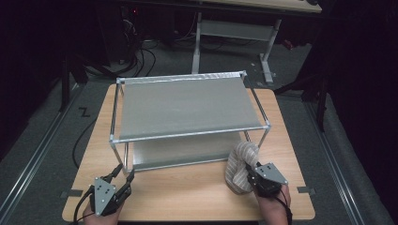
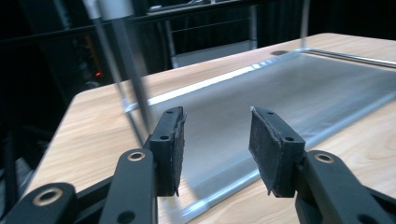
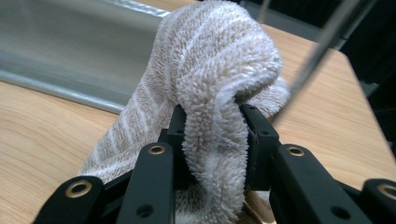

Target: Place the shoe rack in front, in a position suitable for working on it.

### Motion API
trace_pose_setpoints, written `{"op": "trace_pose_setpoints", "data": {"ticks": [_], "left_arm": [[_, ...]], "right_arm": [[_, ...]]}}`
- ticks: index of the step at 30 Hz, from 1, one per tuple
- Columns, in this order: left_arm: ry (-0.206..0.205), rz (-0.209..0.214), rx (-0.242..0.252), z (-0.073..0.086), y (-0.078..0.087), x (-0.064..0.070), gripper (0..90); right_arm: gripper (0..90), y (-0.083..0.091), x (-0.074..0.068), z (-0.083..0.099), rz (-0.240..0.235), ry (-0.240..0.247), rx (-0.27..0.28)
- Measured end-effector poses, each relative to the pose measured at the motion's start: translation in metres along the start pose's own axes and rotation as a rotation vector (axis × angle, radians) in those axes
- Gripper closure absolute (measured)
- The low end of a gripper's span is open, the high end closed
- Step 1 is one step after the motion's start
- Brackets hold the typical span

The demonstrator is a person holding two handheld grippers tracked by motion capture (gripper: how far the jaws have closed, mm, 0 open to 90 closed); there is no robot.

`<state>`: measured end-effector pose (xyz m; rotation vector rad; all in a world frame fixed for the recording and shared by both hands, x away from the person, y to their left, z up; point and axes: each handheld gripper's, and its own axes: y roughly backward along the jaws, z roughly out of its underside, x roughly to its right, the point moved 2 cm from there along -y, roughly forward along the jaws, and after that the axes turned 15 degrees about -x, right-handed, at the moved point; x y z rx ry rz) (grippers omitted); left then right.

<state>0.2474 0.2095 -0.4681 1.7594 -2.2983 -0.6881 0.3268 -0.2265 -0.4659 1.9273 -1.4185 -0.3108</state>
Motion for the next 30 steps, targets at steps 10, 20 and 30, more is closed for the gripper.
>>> {"op": "trace_pose_setpoints", "data": {"ticks": [10,20,30], "left_arm": [[-0.059,0.051,-0.005,-0.004,-0.009,0.019,53.1],[-0.037,0.080,-0.019,-0.002,-0.014,0.019,53.0],[-0.050,0.084,-0.039,-0.001,-0.021,0.024,53.0]], "right_arm": [[68.0,0.010,0.039,0.021,0.087,-0.119,-0.019],[67.0,-0.005,0.061,0.024,0.139,-0.192,-0.064],[66.5,-0.017,0.074,0.015,0.168,-0.242,-0.062]]}}
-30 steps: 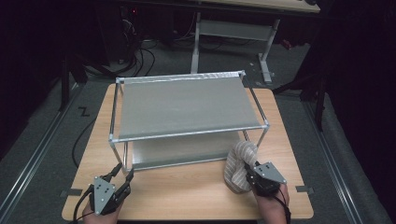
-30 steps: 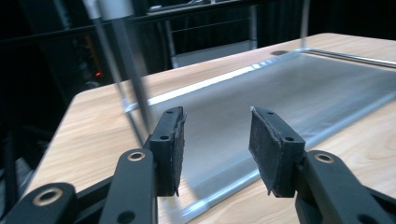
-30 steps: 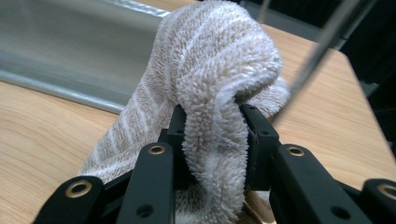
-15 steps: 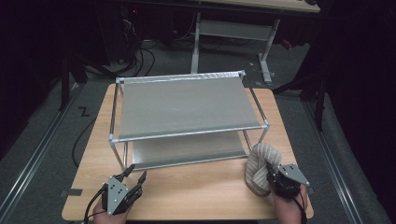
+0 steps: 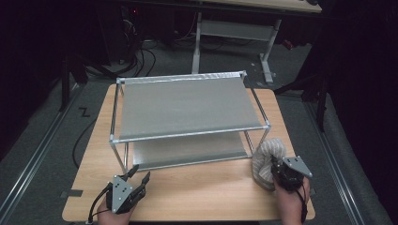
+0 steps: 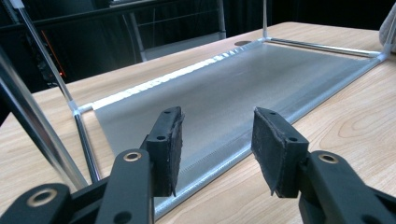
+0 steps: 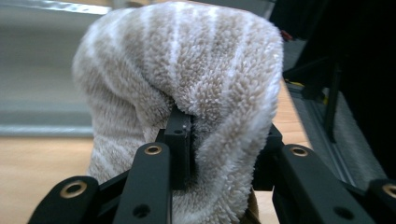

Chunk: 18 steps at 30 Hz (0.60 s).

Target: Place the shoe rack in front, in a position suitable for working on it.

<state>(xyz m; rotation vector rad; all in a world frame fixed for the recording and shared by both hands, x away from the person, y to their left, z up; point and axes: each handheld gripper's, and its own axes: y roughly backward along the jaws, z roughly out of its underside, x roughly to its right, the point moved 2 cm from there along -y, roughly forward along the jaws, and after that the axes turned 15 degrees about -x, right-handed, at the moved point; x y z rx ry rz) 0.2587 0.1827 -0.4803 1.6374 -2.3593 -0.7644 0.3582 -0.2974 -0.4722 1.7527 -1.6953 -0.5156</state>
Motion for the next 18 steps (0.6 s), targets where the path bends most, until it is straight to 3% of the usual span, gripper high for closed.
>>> {"op": "trace_pose_setpoints", "data": {"ticks": [4,7,11,18], "left_arm": [[-0.006,-0.005,-0.004,0.000,0.000,0.000,53.0],[-0.001,-0.002,-0.005,0.001,-0.001,0.000,53.0],[-0.004,0.002,-0.009,0.000,-0.003,0.002,53.0],[-0.013,0.002,-0.011,0.000,-0.004,0.003,52.9]], "right_arm": [[66.8,-0.006,0.018,-0.003,0.044,-0.065,-0.006],[66.8,-0.004,0.030,-0.003,0.030,-0.112,0.004],[66.5,0.002,0.020,-0.008,-0.030,-0.080,0.045],[65.9,0.009,-0.003,-0.021,-0.070,-0.041,0.085]]}}
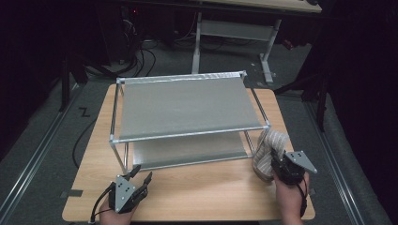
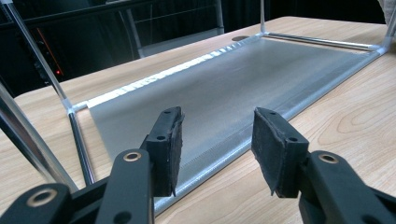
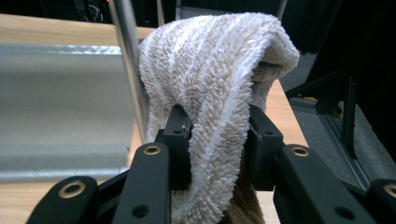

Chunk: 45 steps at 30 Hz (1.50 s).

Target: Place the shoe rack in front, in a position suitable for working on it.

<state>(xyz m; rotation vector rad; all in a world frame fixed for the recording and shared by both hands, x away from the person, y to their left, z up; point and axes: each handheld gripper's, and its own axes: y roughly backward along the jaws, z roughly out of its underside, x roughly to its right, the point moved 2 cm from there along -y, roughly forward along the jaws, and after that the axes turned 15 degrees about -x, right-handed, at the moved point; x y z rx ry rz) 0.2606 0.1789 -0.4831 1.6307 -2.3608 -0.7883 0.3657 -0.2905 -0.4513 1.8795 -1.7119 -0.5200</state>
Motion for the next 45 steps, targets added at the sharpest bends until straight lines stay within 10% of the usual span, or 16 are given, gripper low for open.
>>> {"op": "trace_pose_setpoints", "data": {"ticks": [11,19,45], "left_arm": [[0.002,0.001,-0.004,0.001,-0.001,0.000,52.9],[-0.001,0.016,0.010,0.000,0.000,0.003,52.8],[-0.024,0.073,0.041,-0.007,-0.004,0.011,52.2]], "right_arm": [[67.3,0.018,-0.010,-0.024,-0.010,0.003,0.116],[68.2,0.016,-0.016,-0.017,-0.018,0.041,0.103],[69.4,-0.027,-0.020,0.033,-0.049,0.140,-0.223]]}}
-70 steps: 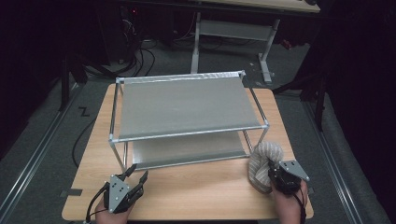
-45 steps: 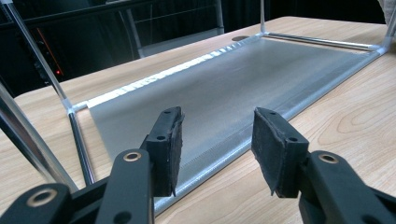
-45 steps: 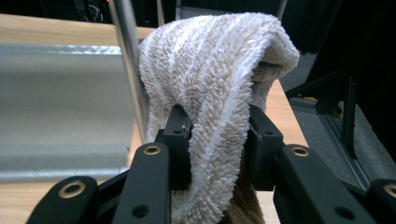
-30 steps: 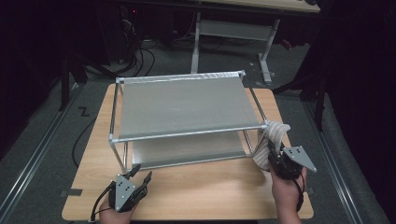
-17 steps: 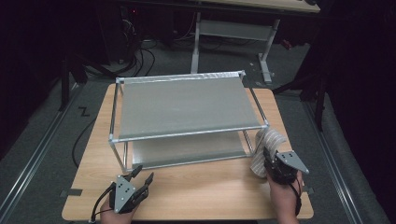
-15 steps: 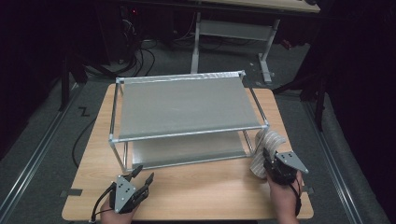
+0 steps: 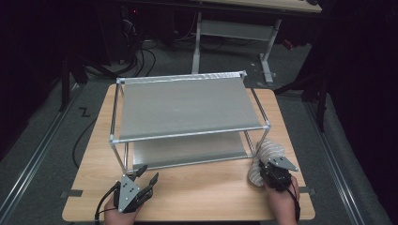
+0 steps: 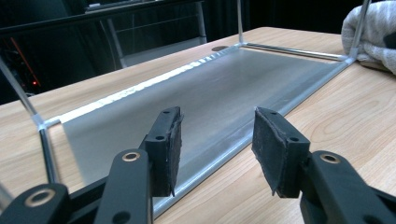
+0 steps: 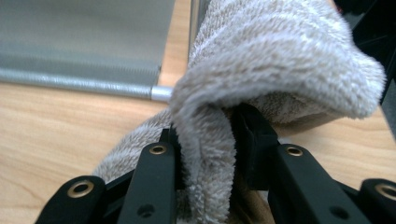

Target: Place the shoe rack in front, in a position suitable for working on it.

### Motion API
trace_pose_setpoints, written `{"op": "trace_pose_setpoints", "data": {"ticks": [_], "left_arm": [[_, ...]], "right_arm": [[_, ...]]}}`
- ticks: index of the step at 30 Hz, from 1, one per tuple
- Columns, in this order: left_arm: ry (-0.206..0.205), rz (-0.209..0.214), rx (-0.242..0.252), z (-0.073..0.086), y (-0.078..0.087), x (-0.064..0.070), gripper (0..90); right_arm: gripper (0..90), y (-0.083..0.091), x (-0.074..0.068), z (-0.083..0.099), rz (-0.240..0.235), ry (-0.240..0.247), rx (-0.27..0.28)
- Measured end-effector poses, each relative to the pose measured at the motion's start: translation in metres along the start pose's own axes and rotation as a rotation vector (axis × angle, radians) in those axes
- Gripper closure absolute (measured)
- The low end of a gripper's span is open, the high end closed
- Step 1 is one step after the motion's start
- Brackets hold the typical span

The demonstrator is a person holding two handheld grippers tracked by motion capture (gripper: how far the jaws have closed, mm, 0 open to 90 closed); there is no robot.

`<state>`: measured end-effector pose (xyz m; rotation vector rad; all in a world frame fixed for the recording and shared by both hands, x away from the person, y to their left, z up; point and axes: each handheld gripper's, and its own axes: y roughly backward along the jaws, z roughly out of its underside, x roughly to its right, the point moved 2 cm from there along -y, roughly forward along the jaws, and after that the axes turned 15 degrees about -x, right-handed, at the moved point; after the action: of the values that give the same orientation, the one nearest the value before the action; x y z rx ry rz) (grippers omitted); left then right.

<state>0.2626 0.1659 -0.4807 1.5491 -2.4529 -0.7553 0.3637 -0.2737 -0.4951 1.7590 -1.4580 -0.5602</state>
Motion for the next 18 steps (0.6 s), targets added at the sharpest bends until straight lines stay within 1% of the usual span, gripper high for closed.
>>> {"op": "trace_pose_setpoints", "data": {"ticks": [3,4,7,8,10,11,12,13,14,18], "left_arm": [[-0.004,0.008,-0.001,-0.001,-0.002,0.002,52.2],[-0.009,0.014,-0.002,-0.002,-0.004,0.003,52.2],[-0.008,0.022,-0.003,-0.003,-0.006,0.005,52.2],[-0.007,0.025,-0.004,-0.004,-0.008,0.005,52.2],[-0.014,0.032,-0.005,-0.005,-0.010,0.007,52.2],[-0.020,0.033,-0.006,-0.006,-0.011,0.007,52.2],[-0.019,0.037,-0.006,-0.006,-0.012,0.008,52.2],[-0.019,0.037,-0.006,-0.006,-0.012,0.008,52.2],[-0.020,0.042,-0.004,-0.007,-0.014,0.009,52.2],[-0.024,0.054,-0.001,-0.010,-0.017,0.011,52.2]], "right_arm": [[69.6,0.000,-0.001,0.000,0.000,0.002,-0.003],[70.0,0.004,-0.001,-0.001,0.003,0.001,0.015],[70.2,0.018,-0.002,-0.004,0.010,-0.012,0.082],[70.2,0.027,-0.003,-0.006,0.008,-0.019,0.114],[70.2,0.042,-0.006,-0.010,0.014,-0.015,0.168],[70.3,0.048,-0.007,-0.011,0.014,-0.011,0.188],[70.3,0.057,-0.009,-0.012,0.024,-0.004,0.221],[70.4,0.063,-0.011,-0.012,0.026,-0.004,0.239],[70.3,0.072,-0.013,-0.012,0.024,0.005,0.268],[70.5,0.090,-0.021,-0.013,0.012,0.031,0.340]]}}
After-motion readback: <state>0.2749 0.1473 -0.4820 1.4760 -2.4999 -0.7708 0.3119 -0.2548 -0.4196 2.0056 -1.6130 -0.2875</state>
